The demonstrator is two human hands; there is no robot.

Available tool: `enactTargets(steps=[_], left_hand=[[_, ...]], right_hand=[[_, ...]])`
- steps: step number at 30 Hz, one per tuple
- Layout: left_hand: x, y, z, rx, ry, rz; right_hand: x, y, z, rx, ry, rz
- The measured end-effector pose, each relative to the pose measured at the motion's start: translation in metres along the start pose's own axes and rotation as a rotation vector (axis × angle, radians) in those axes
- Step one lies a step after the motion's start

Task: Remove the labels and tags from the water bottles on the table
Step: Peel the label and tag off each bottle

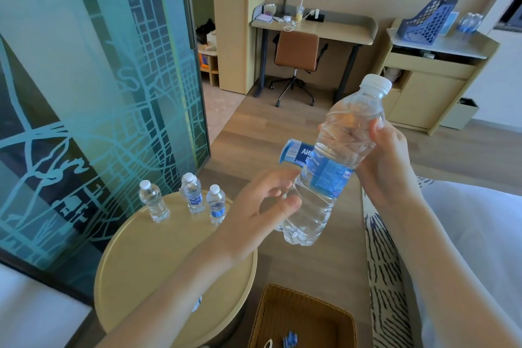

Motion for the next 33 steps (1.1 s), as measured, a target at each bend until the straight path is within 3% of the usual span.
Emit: enactTargets(steps=[4,11,14,25,33], left_hand=[[-0.011,0.014,-0.007,-0.008,-0.021,-0.048],[-0.018,0.036,0.000,0.217,0.005,0.047],[-0.019,0.037,0.002,0.238,0.026,-0.004],[-0.009,0.032,0.005,0.290,0.081,-0.124],[-0.003,0.031,0.008,0.287,0.076,-0.121]], right_hand=[[0.003,-0.001,0.002,0.035,-0.007,-0.011],[0.007,0.000,0.005,0.054,-0.006,-0.011],[0.004,-0.002,0.005,0.060,-0.024,-0.033],[-0.017,0.003,0.015,-0.191,0.006,-0.117],[-0.013,-0.004,0.014,-0.183,0.013,-0.054]])
Point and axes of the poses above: each hand's wrist, its own z-axis towards the middle knuckle, its own y-axis out of the palm, x = y × z, the point moved 2 cm from there along z, towards the middle knuckle, and after that the axes turned 2 degrees about -y, right-handed, at the moved point
